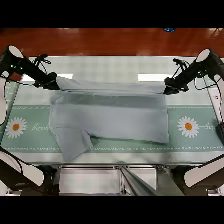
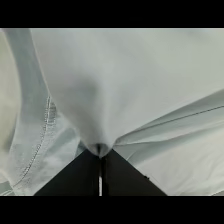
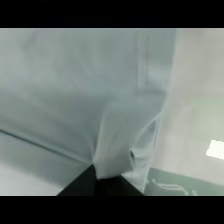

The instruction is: Fold the shirts.

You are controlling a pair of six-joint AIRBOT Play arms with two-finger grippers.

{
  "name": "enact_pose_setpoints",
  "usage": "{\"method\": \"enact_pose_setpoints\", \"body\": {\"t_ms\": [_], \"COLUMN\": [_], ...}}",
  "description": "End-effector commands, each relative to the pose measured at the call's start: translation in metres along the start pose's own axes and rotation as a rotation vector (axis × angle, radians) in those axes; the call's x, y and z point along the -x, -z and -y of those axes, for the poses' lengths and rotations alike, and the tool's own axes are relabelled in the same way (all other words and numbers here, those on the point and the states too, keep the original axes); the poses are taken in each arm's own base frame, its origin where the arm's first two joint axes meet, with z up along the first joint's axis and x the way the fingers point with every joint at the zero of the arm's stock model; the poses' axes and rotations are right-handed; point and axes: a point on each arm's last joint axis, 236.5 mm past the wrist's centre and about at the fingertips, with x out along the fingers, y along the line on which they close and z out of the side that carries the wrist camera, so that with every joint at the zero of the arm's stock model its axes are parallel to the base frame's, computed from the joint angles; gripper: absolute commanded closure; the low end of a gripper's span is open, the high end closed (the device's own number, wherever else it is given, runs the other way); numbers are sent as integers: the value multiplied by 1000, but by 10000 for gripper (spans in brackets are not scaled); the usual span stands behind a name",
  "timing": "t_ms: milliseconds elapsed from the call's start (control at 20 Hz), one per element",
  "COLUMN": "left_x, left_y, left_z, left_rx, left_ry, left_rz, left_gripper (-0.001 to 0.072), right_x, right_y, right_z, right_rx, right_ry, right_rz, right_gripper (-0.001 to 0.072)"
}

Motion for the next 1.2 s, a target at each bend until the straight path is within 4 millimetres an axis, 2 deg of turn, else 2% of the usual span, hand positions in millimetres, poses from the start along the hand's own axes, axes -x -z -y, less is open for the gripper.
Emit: {"method": "enact_pose_setpoints", "body": {"t_ms": [0,50,100,200,350,450,500,600,650,750,900,950,1050,1150], "left_x": [-17,-20,-20,-7,35,57,62,53,44,27,3,-4,-11,-20], "left_y": [15,18,19,22,29,45,60,102,124,156,200,212,218,230], "left_z": [4,5,6,2,-10,-25,-35,-53,-60,-65,-63,-62,-57,-56], "left_rx": [17,28,38,64,103,157,188,263,340,494,587,592,604,598], "left_ry": [-4,-4,-4,-3,-8,-14,-13,32,90,225,323,324,325,271], "left_rz": [-74,-83,-88,-76,10,80,101,124,141,203,209,193,179,106], "left_gripper": [604,346,200,198,198,198,198,198,198,198,198,197,197,198], "right_x": [-21,-20,-15,9,72,99,103,93,82,58,20,9,-4,-6], "right_y": [2,3,9,21,35,42,49,74,84,97,127,136,145,145], "right_z": [-3,-3,-4,12,49,61,64,66,52,13,-9,-14,-21,-29], "right_rx": [-66,-88,-81,-81,-122,-180,-208,-274,-299,-275,-290,-285,-270,-249], "right_ry": [-43,-43,-42,15,142,140,128,82,-4,-194,-289,-292,-295,-298], "right_rz": [6,0,-13,-14,108,255,313,387,412,485,434,405,367,363], "right_gripper": [568,337,303,304,304,304,304,304,304,304,304,304,304,304]}}
